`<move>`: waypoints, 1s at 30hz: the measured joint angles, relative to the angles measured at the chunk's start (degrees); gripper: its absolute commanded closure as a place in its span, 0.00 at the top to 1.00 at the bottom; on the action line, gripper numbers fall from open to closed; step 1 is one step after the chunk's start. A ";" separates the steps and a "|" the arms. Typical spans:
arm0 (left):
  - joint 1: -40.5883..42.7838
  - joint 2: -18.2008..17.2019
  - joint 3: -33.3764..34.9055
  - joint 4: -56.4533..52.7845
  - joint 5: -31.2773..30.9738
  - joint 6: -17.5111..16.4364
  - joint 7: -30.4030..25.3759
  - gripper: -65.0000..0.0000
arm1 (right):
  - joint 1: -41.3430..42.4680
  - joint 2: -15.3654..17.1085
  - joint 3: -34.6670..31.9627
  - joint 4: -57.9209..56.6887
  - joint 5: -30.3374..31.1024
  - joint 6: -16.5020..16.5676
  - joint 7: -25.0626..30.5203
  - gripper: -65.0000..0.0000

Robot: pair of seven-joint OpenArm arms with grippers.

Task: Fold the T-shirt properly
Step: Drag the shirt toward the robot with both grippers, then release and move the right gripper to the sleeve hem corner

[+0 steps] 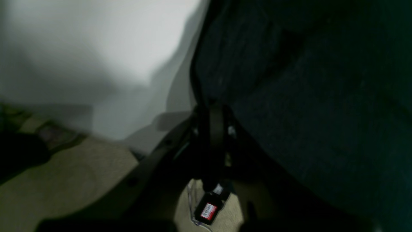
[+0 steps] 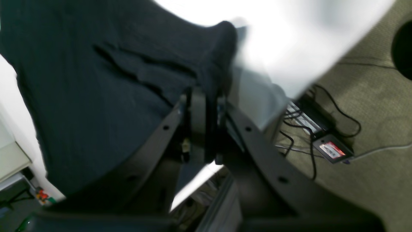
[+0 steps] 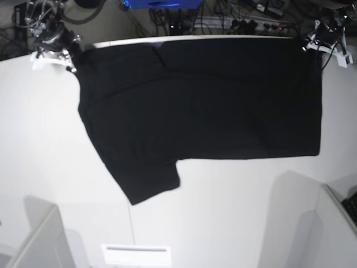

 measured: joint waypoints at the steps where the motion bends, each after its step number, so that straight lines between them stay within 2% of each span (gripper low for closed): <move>1: 0.09 -0.04 -0.79 0.00 0.17 0.02 -0.02 0.15 | -0.02 0.00 0.00 0.00 0.26 -0.02 0.02 0.21; 4: 0.09 -0.24 -2.19 -0.04 0.39 0.48 -0.09 0.36 | -0.24 0.17 -0.02 0.00 -0.15 -0.02 -0.26 0.26; 7: 0.07 -0.28 -2.19 -0.04 0.37 0.46 -0.04 0.56 | -0.20 2.73 -0.55 0.00 0.04 -0.02 -0.59 0.26; 9: 0.02 -0.31 -2.10 0.09 0.35 0.46 -0.07 0.66 | -0.20 3.78 -0.50 0.00 -0.02 -0.02 0.00 0.26; 11: -0.24 -0.17 -2.03 0.17 0.35 0.46 -0.04 0.73 | -0.20 4.35 -0.42 0.00 0.04 -0.02 -1.88 0.26; 14: -0.22 -0.22 -2.12 0.17 0.31 0.46 -0.02 0.75 | 0.44 5.40 -0.33 -0.02 0.04 -0.02 -5.62 0.26; 17: -0.22 -0.22 -2.23 0.20 0.35 0.46 -0.04 0.75 | 2.80 6.86 -0.15 -0.02 0.11 0.00 -4.90 0.26; 24: -3.08 -0.11 -12.35 0.28 0.52 0.66 -0.20 0.75 | 11.43 8.79 -1.14 0.04 0.04 -0.02 -5.77 0.24; 28: -3.96 0.04 -16.79 5.44 0.35 0.57 0.31 0.74 | 16.90 8.81 -7.50 0.04 -0.35 -0.44 -5.27 0.24; 30: -3.58 0.13 -17.59 8.46 0.35 -1.20 -0.15 0.72 | 18.05 8.57 -11.43 0.04 0.26 -0.44 -5.40 0.24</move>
